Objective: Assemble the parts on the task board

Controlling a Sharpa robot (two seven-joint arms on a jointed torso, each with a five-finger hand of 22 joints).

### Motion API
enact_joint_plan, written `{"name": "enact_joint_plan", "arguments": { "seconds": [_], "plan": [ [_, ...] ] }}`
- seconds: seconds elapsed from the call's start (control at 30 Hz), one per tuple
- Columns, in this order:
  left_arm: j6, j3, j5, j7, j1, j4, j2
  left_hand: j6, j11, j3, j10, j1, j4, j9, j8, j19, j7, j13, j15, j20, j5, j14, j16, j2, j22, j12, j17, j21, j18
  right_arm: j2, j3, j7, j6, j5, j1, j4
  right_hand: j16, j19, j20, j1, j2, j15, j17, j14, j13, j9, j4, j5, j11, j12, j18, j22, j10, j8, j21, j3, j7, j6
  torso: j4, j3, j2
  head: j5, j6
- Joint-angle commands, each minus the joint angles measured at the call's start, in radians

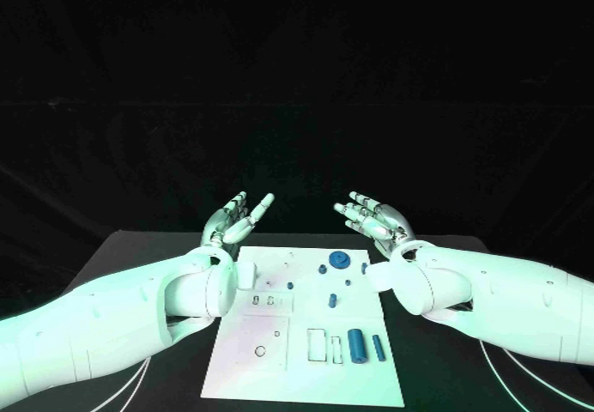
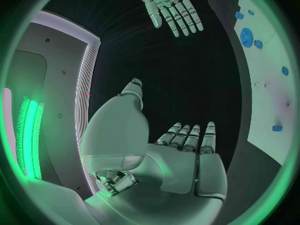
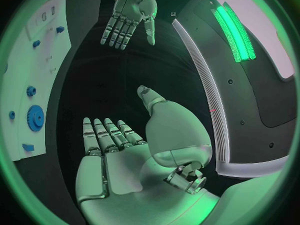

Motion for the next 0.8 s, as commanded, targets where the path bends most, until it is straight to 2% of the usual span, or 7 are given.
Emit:
{"name": "enact_joint_plan", "arguments": {
  "seconds": [0.03, 0.17, 0.2, 0.3, 0.43, 0.53, 0.8],
  "plan": [
    [0.04, 0.001, 0.007, -0.011, 0.001, 0.001, 0.002, 0.018, 0.022, 0.013, 0.014, 0.026, 0.008, 0.003, 0.008, 0.0, 0.05, 0.004, 0.015, 0.011, 0.003, 0.013, 0.009, 0.013, 0.002, 0.009, 0.003, 0.005, 0.022, 0.002, -0.009, -0.074, 0.162, -0.071, 0.013, -0.006, 0.087, 0.196, 0.004, 0.117, -0.002, -0.014, 0.035, 0.369, 0.04, 0.034, -0.071, 0.014, -0.005, 0.097, 0.025, 0.051, 0.41, 0.066, 0.092, 0.038, 0.156, 0.283, 0.0002, -0.0003, 0.0, 0.0, 0.0],
    [0.04, 0.001, 0.007, -0.011, 0.001, 0.001, 0.002, 0.107, 0.066, 0.064, 0.114, 0.072, 0.003, 0.016, 0.028, 0.012, 0.09, 0.018, 0.037, 0.029, -0.008, 0.102, 0.029, 0.063, 0.007, 0.031, 0.016, 0.015, 0.043, 0.003, -0.017, -0.085, 0.184, -0.079, 0.022, -0.009, 0.122, 0.389, 0.004, 0.148, -0.011, -0.044, 0.038, 0.574, 0.036, 0.044, -0.109, 0.008, -0.028, 0.124, 0.055, 0.098, 0.576, 0.096, 0.188, 0.072, 0.143, 0.478, 0.0002, -0.0003, 0.0, 0.0, 0.0],
    [0.091, 0.001, -0.007, -0.019, 0.002, 0.017, -0.046, 0.127, 0.073, 0.073, 0.137, 0.086, 0.002, 0.019, 0.033, 0.022, 0.096, 0.02, 0.041, 0.032, -0.009, 0.122, 0.034, 0.072, 0.01, 0.036, 0.018, 0.02, 0.044, -0.015, -0.016, -0.03, 0.071, -0.324, 0.028, -0.033, 0.122, 0.395, 0.004, 0.149, -0.012, -0.047, 0.037, 0.584, 0.035, 0.044, -0.112, 0.006, -0.031, 0.123, 0.058, 0.1, 0.585, 0.097, 0.192, 0.076, 0.142, 0.495, -0.0016, -0.0018, 0.01, -0.003, -0.01],
    [0.102, 0.001, -0.017, -0.014, 0.002, 0.03, -0.065, 0.226, 0.096, 0.099, 0.259, 0.145, -0.003, 0.029, 0.054, 0.102, 0.116, 0.031, 0.063, 0.039, -0.015, 0.247, 0.063, 0.105, 0.031, 0.06, 0.031, 0.06, 0.028, -0.021, -0.015, -0.039, 0.062, -0.403, 0.033, -0.039, 0.12, 0.427, 0.004, 0.153, -0.022, -0.063, 0.033, 0.641, 0.029, 0.041, -0.126, -0.002, -0.044, 0.115, 0.073, 0.107, 0.635, 0.1, 0.216, 0.103, 0.131, 0.595, -0.0016, -0.0024, 0.018, -0.004, -0.011],
    [0.115, 0.001, -0.039, -0.013, 0.005, 0.052, -0.093, 0.401, 0.117, 0.106, 0.509, 0.203, -0.015, 0.048, 0.095, 0.396, 0.133, 0.05, 0.078, 0.039, -0.019, 0.509, 0.124, 0.117, 0.103, 0.113, 0.056, 0.203, 0.005, -0.028, -0.014, -0.06, 0.059, -0.507, 0.044, -0.045, 0.12, 0.485, -0.003, 0.148, -0.041, -0.089, 0.033, 0.729, 0.028, 0.037, -0.142, -0.012, -0.073, 0.105, 0.091, 0.122, 0.719, 0.1, 0.259, 0.15, 0.107, 0.687, -0.0024, -0.0011, 0.032, -0.007, -0.013],
    [0.119, 0.001, -0.049, -0.015, 0.01, 0.074, -0.116, 0.61, 0.105, 0.107, 0.728, 0.231, -0.02, 0.067, 0.145, 0.502, 0.128, 0.06, 0.058, 0.038, -0.018, 0.689, 0.162, 0.122, 0.127, 0.156, 0.068, 0.266, -0.013, -0.034, -0.014, -0.082, 0.063, -0.578, 0.053, -0.045, 0.117, 0.522, -0.018, 0.139, -0.055, -0.106, 0.033, 0.787, 0.028, 0.035, -0.147, -0.012, -0.089, 0.09, 0.093, 0.134, 0.773, 0.096, 0.289, 0.185, 0.092, 0.731, -0.0041, 0.0005, 0.046, -0.007, -0.01],
    [0.141, 0.001, -0.056, -0.026, 0.027, 0.13, -0.154, 0.74, 0.068, 0.109, 0.864, 0.26, -0.028, 0.061, 0.161, 0.597, 0.103, 0.057, 0.014, 0.032, -0.019, 0.845, 0.188, 0.126, 0.158, 0.156, 0.087, 0.346, 0.036, -0.046, -0.01, -0.198, 0.122, -0.753, 0.078, -0.049, 0.12, 0.577, -0.049, 0.131, -0.087, -0.141, 0.042, 0.898, 0.031, 0.037, -0.152, 0.0, -0.117, 0.068, 0.092, 0.159, 0.869, 0.09, 0.344, 0.212, 0.066, 0.788, 0.0043, -0.0022, 0.076, -0.018, -0.007]
  ]
}}
